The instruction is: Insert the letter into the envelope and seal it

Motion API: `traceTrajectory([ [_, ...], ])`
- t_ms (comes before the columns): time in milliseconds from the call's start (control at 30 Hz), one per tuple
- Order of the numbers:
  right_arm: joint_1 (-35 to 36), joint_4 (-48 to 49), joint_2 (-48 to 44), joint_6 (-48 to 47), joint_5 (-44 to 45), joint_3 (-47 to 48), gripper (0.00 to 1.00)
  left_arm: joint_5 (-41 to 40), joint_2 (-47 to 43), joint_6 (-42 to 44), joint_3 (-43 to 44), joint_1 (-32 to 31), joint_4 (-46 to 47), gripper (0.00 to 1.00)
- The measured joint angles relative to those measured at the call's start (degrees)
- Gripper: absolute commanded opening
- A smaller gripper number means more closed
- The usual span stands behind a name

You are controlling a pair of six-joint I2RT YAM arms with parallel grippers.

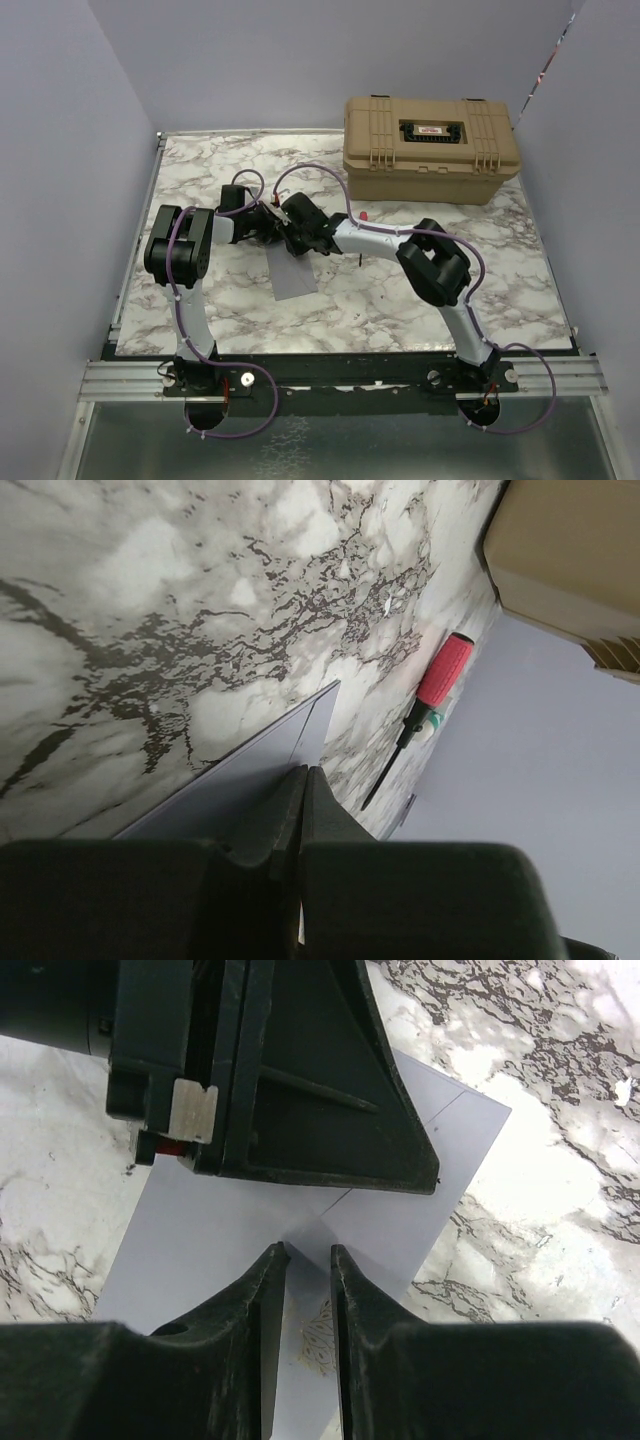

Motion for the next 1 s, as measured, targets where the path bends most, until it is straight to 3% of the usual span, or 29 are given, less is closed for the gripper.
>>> traceTrajectory([
  [133, -0.13, 2.47, -0.9, -1.64, -0.26, -2.16, 0.23, 0.33, 0.17, 0.0, 0.02, 0.0, -0.02, 0.0],
  [400, 0.17, 5.53, -2.69, -5.33, -2.56, -5.9, 0.35, 1.03, 0.63, 0.0, 0.52, 0.26, -0.42, 0.0],
  [1000, 1.07, 7.21, -3.21, -8.02, -1.81, -7.5, 0.37, 1.84, 1.11, 0.0, 0.81, 0.68, -0.63, 0.0],
])
